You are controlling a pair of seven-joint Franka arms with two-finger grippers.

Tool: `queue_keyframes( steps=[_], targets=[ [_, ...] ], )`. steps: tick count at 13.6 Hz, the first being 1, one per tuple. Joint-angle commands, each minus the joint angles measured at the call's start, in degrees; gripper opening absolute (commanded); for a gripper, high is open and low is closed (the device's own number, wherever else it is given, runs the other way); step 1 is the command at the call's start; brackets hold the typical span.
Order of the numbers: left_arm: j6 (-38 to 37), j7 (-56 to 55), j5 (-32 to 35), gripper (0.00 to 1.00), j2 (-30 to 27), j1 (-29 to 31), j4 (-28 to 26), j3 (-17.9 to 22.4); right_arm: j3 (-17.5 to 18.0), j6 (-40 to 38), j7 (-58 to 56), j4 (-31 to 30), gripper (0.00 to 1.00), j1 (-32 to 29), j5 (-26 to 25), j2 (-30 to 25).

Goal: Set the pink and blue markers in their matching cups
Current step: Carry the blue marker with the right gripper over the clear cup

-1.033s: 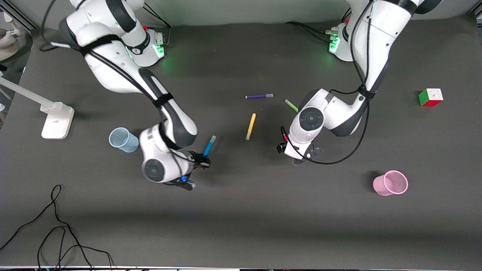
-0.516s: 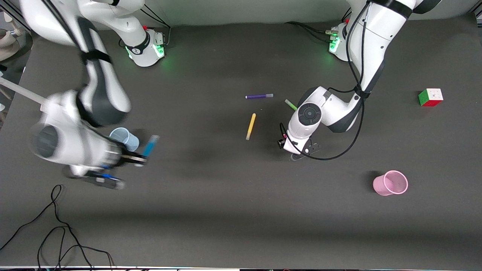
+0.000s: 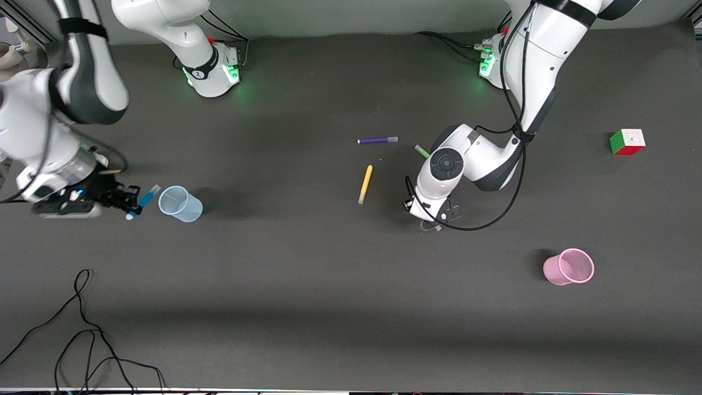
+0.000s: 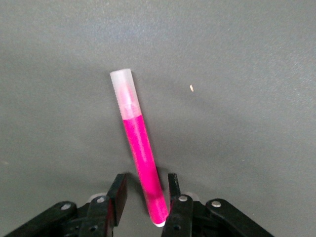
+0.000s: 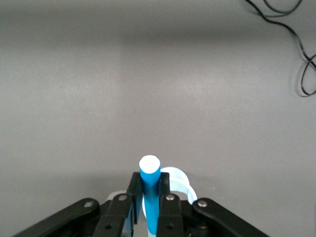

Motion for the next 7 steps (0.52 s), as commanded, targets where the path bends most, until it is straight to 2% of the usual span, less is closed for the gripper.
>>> queue_keyframes(
  steps=[1, 2, 4, 7],
  targets=[
    [0.94, -2.05, 0.93, 0.08, -1.99, -1.02, -2.27, 0.75, 0.09, 9.61, -0.73, -9.08, 0.00, 0.57, -1.87, -2.70],
    [0.94, -2.05, 0.93, 0.00, -2.08, -1.03, -2.36, 0.75, 0.08, 12.60, -0.82, -10.49, 0.00, 0.48, -1.96, -1.64],
    [0.77, -2.14, 0.93, 0.00, -2.34, -1.03, -2.27, 0.75, 0.00, 15.96, -1.17, -12.08, 0.00, 0.48, -2.49, -0.41],
    [-0.90, -1.97, 0.93, 0.00, -3.22, -0.76, -0.70, 0.75, -2.11, 20.51, -1.17, -11.99, 0.00, 0.48, -5.30, 2.83]
  ],
)
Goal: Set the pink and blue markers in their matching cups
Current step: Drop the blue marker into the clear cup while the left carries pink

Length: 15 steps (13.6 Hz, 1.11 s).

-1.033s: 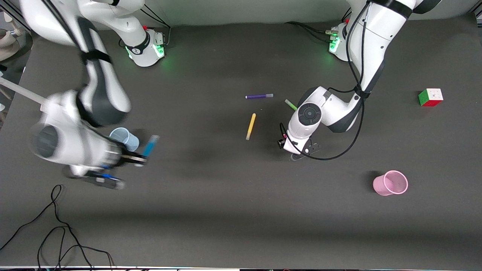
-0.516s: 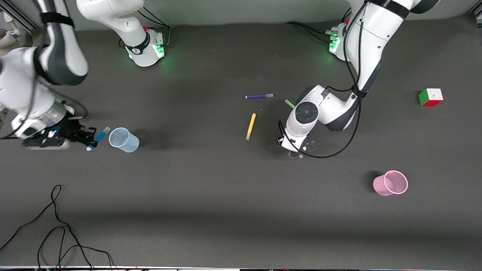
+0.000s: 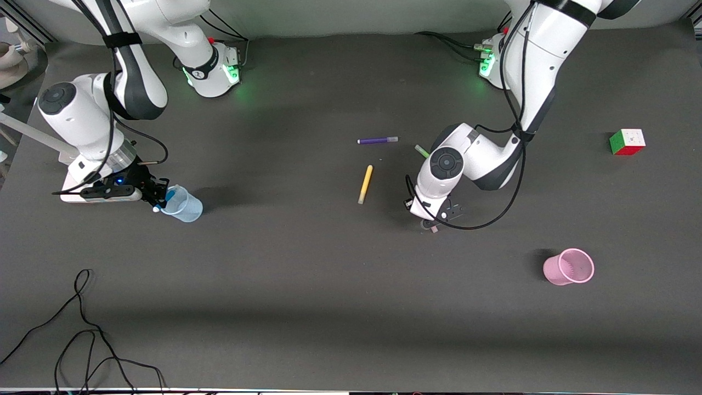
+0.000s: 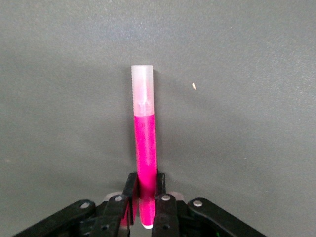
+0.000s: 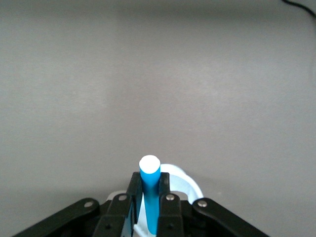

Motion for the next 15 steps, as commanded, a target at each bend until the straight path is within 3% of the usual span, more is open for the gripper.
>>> queue_keyframes(
  steps=[1, 3, 4, 5, 6, 10, 13, 15],
  targets=[
    [-3.64, -1.62, 0.91, 0.00, -3.01, -0.66, 1.19, 0.65, -1.52, 5.70, -1.03, -0.06, 0.00, 0.21, -1.89, 3.28],
    [-14.42, -0.74, 0.82, 0.00, -2.92, -0.31, 8.37, 0.73, -1.52, 5.98, -1.03, 0.03, 0.00, 0.21, -1.89, 3.65],
    [-19.44, 0.22, 0.82, 0.00, -2.84, 0.04, 12.24, 0.73, -1.52, 5.89, -1.03, 0.03, 0.05, 0.21, -1.89, 3.65],
    [-24.71, 2.49, 0.39, 0.00, -2.66, 1.00, 16.37, 0.65, -1.61, 5.80, -1.03, 0.03, 0.67, 0.13, -1.89, 3.82],
    [-30.16, 6.52, -0.14, 0.00, -2.31, 2.49, 20.41, 0.64, -1.70, 5.63, -0.69, 0.12, 1.00, 0.13, -1.89, 4.26],
    [-42.76, 27.24, -3.91, 0.00, -2.05, 13.11, 30.72, 0.64, -1.70, 0.48, -0.07, 1.77, 1.00, 0.13, -1.81, 3.39],
    [-47.08, 41.94, -6.29, 0.00, -0.29, 21.91, 35.64, 0.64, -1.44, -15.32, 0.02, 9.67, 1.00, 0.21, -1.02, 2.50],
    [-48.93, 47.49, -7.43, 0.00, 1.29, 25.34, 37.41, 0.56, -1.35, -29.46, -0.07, 18.53, 1.00, 0.21, 0.90, 2.50]
  ],
)
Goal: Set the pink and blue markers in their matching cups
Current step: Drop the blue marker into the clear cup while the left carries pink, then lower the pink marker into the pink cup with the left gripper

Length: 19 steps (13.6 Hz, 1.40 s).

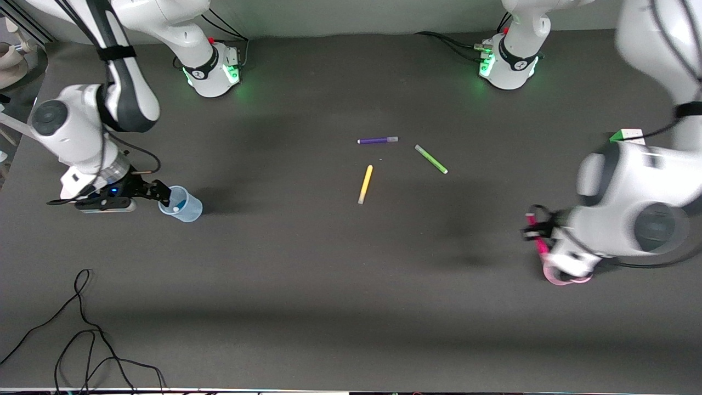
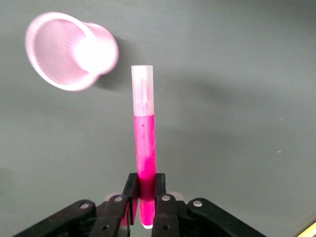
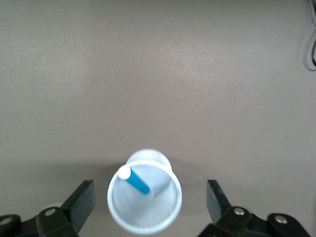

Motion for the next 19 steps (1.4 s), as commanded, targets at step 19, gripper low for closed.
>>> queue_keyframes(
  steps=[19],
  targets=[
    [-4.25, 15.32, -9.22, 0.00, 13.86, 13.26, 8.70, -0.75, 2.75, -40.05, 1.71, 30.78, 1.00, 0.63, 3.99, -1.74]
  ],
)
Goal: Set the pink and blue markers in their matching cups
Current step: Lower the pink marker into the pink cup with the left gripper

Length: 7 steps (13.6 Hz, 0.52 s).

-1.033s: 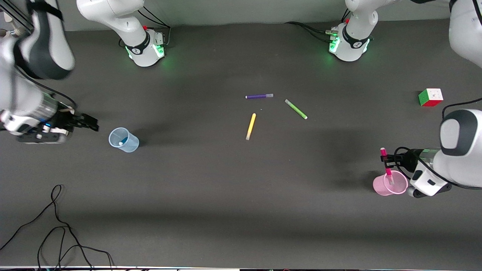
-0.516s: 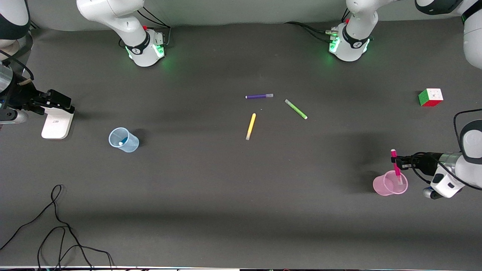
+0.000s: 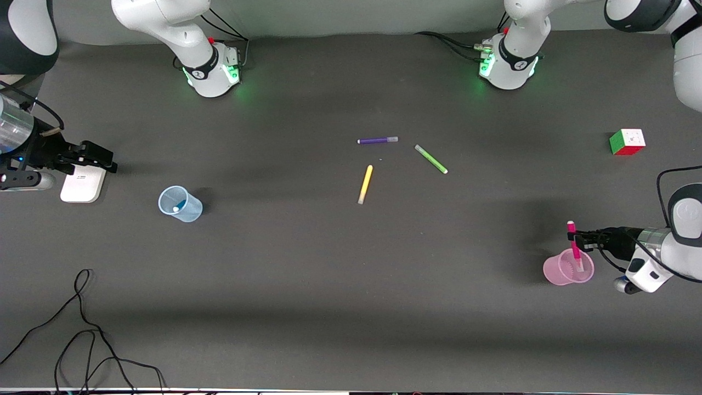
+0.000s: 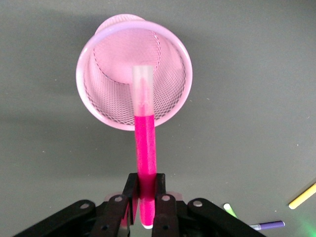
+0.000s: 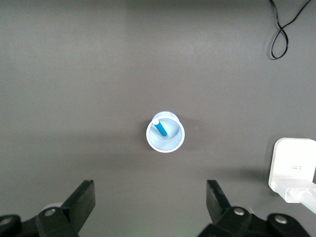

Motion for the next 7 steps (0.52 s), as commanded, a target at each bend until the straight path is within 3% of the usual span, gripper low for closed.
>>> queue_keyframes(
  steps=[1, 3, 5, 7],
  targets=[
    [-1.73, 0.73, -0.43, 0.00, 1.57, 0.29, 2.37, -0.50, 0.31, 0.77, 2.30, -0.18, 1.00, 1.49, 0.56, -0.04],
    [-1.82, 0.73, -0.43, 0.00, 1.84, 0.90, 2.37, -0.50, 1.09, 0.95, 2.31, 0.00, 1.00, 0.62, 0.21, -0.13],
    [-1.47, 1.69, -0.34, 0.00, 2.01, 0.91, 2.46, -0.50, 4.16, 0.86, 2.13, 0.00, 1.00, -2.19, 0.03, -0.39],
    [-1.03, 3.97, -0.25, 0.13, 2.01, 0.91, 2.46, -0.41, 4.52, 0.86, 2.13, 0.00, 1.00, -2.37, -0.32, -0.39]
  ],
)
